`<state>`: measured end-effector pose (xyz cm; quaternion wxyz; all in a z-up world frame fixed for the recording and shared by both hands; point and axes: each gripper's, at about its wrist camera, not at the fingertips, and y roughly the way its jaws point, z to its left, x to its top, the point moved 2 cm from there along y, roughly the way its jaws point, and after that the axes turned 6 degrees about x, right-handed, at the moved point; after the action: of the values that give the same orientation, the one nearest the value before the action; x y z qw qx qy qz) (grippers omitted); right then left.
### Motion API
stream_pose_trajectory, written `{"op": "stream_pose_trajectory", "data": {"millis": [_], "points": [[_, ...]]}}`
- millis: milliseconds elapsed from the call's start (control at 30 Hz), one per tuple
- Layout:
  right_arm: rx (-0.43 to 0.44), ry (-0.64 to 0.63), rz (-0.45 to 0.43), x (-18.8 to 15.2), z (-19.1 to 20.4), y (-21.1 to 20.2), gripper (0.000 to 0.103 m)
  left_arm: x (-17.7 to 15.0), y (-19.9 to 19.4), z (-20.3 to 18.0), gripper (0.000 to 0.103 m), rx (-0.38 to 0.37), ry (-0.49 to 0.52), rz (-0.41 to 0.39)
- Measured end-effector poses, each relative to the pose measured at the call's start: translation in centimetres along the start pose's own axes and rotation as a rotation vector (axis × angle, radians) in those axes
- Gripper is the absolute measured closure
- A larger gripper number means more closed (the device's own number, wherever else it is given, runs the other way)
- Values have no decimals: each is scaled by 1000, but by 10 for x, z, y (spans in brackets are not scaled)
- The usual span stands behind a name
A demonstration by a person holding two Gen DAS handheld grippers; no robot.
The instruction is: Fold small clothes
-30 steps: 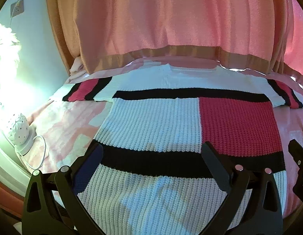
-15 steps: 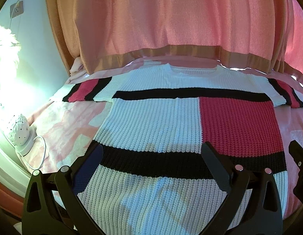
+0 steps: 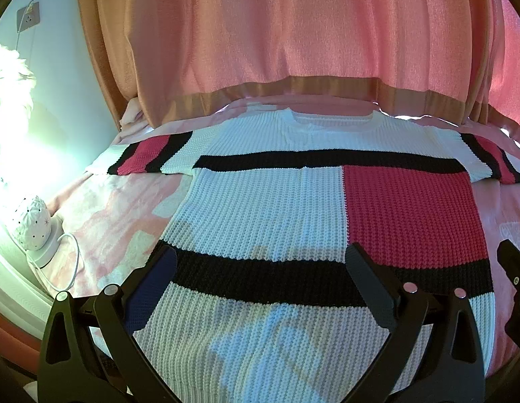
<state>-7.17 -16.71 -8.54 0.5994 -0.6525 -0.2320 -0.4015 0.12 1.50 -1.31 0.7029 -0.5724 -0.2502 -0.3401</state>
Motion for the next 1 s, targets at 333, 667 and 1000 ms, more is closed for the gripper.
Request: {"op": "stream_pose_trajectory", "data": {"millis": [333, 667, 1000], "points": [[2, -3, 4, 0, 3, 0, 10, -1, 1, 0, 5, 0, 1, 1], [2, -2, 4, 0, 4, 1, 10, -2, 1, 0, 5, 0, 2, 2], [9, -18, 0, 0, 8, 0, 10, -1, 2, -1, 5, -3, 2, 5]]}}
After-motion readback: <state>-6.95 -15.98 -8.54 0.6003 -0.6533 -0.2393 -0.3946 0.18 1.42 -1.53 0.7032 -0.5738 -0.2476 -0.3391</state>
